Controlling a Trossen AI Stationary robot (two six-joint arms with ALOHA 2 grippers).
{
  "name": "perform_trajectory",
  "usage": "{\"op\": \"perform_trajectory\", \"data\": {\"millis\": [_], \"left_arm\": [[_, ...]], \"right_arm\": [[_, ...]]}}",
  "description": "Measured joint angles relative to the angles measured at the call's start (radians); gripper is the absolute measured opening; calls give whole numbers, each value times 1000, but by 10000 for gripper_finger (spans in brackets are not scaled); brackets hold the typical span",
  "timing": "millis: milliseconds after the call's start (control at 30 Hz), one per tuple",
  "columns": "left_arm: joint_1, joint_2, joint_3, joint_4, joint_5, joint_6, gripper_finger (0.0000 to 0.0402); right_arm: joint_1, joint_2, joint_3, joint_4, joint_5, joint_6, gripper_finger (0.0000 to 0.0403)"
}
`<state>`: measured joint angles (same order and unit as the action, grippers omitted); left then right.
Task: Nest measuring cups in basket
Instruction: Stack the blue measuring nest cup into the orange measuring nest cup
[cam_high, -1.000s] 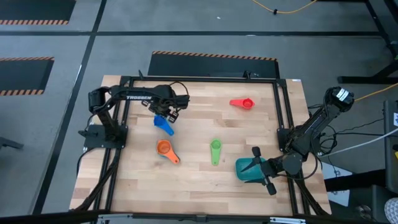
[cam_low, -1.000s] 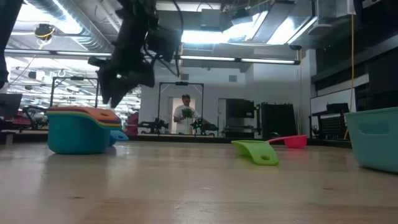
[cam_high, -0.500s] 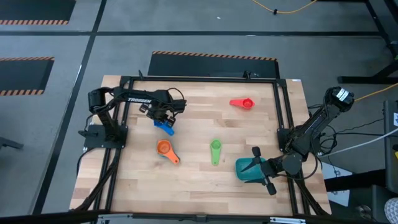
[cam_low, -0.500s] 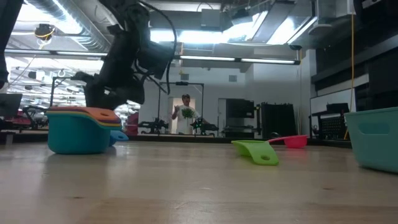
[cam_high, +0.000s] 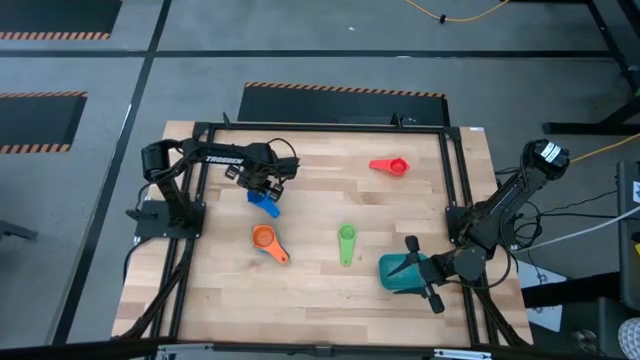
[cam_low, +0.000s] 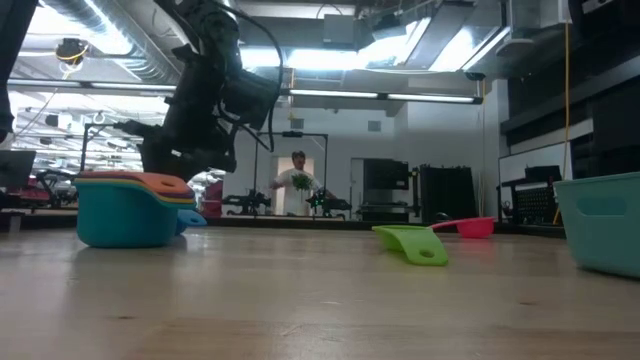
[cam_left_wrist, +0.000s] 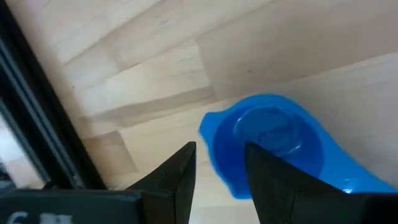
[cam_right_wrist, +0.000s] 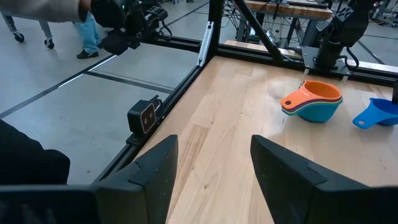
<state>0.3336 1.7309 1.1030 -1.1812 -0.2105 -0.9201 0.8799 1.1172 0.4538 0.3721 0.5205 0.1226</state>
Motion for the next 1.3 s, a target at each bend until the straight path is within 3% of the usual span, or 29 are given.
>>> {"op": "perform_trajectory", "data": {"millis": [400,733,1033,1300], "left_arm": [[0,0,-4,-13,-13,-42,128],[0,1,-146,115,-8,-72,128],[-1,1,-162,133,-5,-42,127],[-1,-1,-159,130,-5,-47,81]], "right_arm": [[0,0,0,0,0,0,208],[0,0,0,0,0,-1,208],[0,0,0,0,1,-28,208],[0,0,0,0,1,-30,208]]}}
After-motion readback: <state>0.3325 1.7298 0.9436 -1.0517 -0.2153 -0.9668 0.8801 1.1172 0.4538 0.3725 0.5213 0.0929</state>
